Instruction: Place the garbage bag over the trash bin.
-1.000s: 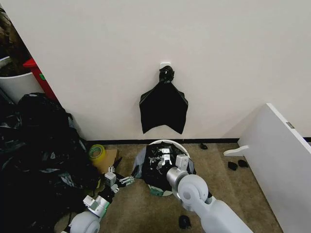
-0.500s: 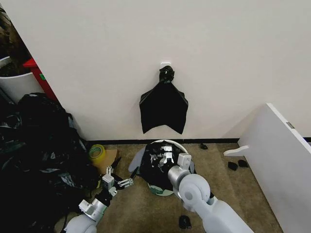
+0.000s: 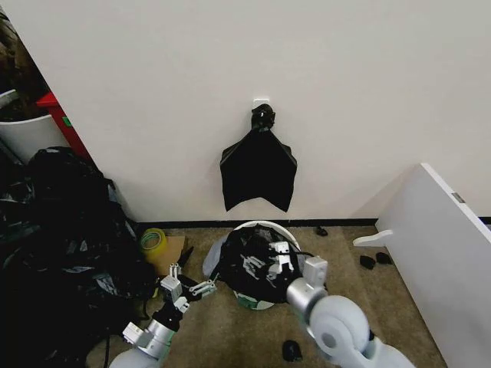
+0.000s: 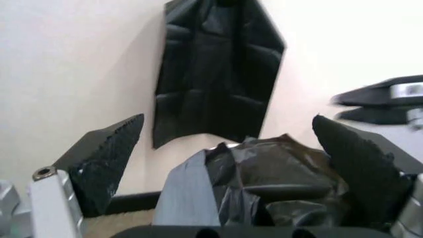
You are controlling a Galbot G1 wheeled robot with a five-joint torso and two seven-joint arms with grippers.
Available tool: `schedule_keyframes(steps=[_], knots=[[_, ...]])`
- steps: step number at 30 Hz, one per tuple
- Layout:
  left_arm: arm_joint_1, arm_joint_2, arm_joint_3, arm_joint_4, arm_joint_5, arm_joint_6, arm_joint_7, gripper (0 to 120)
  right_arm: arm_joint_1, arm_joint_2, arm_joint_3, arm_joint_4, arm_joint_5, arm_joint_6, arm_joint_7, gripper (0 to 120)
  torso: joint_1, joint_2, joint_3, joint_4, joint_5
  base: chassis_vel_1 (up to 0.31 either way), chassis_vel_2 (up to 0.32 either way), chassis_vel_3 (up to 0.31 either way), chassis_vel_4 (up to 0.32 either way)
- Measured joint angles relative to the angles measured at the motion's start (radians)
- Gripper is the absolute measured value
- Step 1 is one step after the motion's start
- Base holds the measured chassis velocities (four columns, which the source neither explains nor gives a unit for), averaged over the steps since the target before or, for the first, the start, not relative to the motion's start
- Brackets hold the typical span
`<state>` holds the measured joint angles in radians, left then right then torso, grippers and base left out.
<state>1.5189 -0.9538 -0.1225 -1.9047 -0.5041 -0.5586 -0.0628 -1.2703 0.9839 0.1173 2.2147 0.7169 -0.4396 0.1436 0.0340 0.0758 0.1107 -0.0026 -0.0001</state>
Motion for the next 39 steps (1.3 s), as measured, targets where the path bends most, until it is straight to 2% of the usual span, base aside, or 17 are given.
schedule_keyframes(steps=[2, 4, 5, 6, 8, 10, 13, 14, 15, 18, 19, 21, 25, 32, 35, 39], knots=[[0.008, -0.011, -0.001, -0.008, 0.006, 0.008, -0.016, 100, 0.002, -0.023, 0.015, 0.000, -0.004, 0.005, -0.014, 80, 0.000, 0.000, 0.000, -0.0002, 0.0000, 0.000, 0.000, 0.000, 0.000], [0.048, -0.051, -0.006, -0.044, 0.019, 0.042, -0.064, 100, 0.035, -0.128, 0.064, -0.034, -0.006, 0.027, -0.073, 91, 0.000, 0.000, 0.000, -0.0001, -0.0001, 0.000, 0.000, 0.000, 0.000], [0.053, -0.055, -0.007, -0.049, 0.019, 0.045, -0.067, 100, 0.042, -0.139, 0.067, -0.040, -0.005, 0.030, -0.079, 94, 0.000, 0.000, 0.000, 0.0000, -0.0001, 0.000, 0.000, 0.000, 0.000], [0.053, -0.055, -0.007, -0.049, 0.019, 0.045, -0.067, 100, 0.042, -0.139, 0.067, -0.040, -0.005, 0.030, -0.079, 94, 0.000, 0.000, 0.000, 0.0000, -0.0001, 0.000, 0.000, 0.000, 0.000], [0.089, -0.080, -0.018, -0.075, 0.020, 0.053, -0.080, 100, 0.118, -0.219, 0.079, -0.113, 0.007, 0.061, -0.128, 99, 0.000, 0.000, 0.000, 0.0000, 0.0000, 0.000, 0.000, 0.000, 0.000], [0.104, -0.086, -0.024, -0.081, 0.020, 0.053, -0.080, 100, 0.159, -0.244, 0.072, -0.153, 0.011, 0.073, -0.148, 100, 0.000, 0.000, 0.000, 0.0000, -0.0001, 0.000, 0.000, 0.000, 0.000], [0.156, -0.098, -0.047, -0.109, 0.027, 0.053, -0.071, 100, 0.325, -0.293, 0.000, -0.321, 0.034, 0.100, -0.230, 100, 0.000, 0.000, 0.000, 0.0003, -0.0005, 0.000, 0.000, 0.000, 0.000], [0.181, -0.100, -0.060, -0.123, 0.035, 0.054, -0.070, 100, 0.406, -0.300, -0.058, -0.407, 0.026, 0.109, -0.284, 100, 0.000, 0.000, 0.000, -0.0003, -0.0002, 0.000, 0.000, 0.000, 0.000], [0.181, -0.100, -0.060, -0.123, 0.035, 0.054, -0.070, 100, 0.406, -0.300, -0.058, -0.407, 0.026, 0.109, -0.284, 100, 0.000, 0.000, 0.000, -0.0003, -0.0002, 0.000, 0.000, 0.000, 0.000], [0.240, -0.099, -0.103, -0.154, 0.056, 0.055, -0.068, 100, 0.560, -0.288, -0.179, -0.560, -0.009, 0.150, -0.390, 100, 0.000, 0.000, 0.000, 0.0005, -0.0004, 0.000, 0.000, 0.000, 0.000], [0.240, -0.099, -0.103, -0.154, 0.056, 0.055, -0.068, 100, 0.560, -0.288, -0.179, -0.560, -0.009, 0.150, -0.390, 100, 0.000, 0.000, 0.000, 0.0005, -0.0004, 0.000, 0.000, 0.000, 0.000], [0.269, -0.107, -0.145, -0.169, 0.064, 0.053, -0.062, 100, 0.642, -0.269, -0.255, -0.663, -0.017, 0.175, -0.480, 100, 0.000, 0.000, 0.000, 0.0006, -0.0003, 0.000, 0.000, 0.000, 0.000], [0.287, -0.132, -0.188, -0.188, 0.066, 0.050, -0.056, 100, 0.704, -0.243, -0.319, -0.773, -0.038, 0.198, -0.606, 100, 0.000, 0.000, 0.000, -0.0002, -0.0007, 0.000, 0.000, 0.000, 0.000], [0.321, -0.159, -0.201, -0.207, 0.109, 0.034, -0.044, 100, 0.768, -0.166, -0.382, -0.914, -0.067, 0.210, -0.666, 100, 0.000, 0.000, 0.000, 0.0002, -0.0004, 0.000, 0.000, 0.000, 0.000], [0.328, -0.163, -0.204, -0.209, 0.114, 0.029, -0.042, 100, 0.775, -0.151, -0.392, -0.927, -0.067, 0.211, -0.675, 100, 0.000, 0.000, 0.000, -0.0001, -0.0013, 0.000, 0.000, 0.000, 0.000], [0.332, -0.165, -0.209, -0.210, 0.114, 0.025, -0.042, 100, 0.780, -0.126, -0.412, -0.941, -0.072, 0.208, -0.680, 98, 0.000, 0.000, 0.000, 0.0001, 0.0003, 0.000, 0.000, 0.000, 0.000]])
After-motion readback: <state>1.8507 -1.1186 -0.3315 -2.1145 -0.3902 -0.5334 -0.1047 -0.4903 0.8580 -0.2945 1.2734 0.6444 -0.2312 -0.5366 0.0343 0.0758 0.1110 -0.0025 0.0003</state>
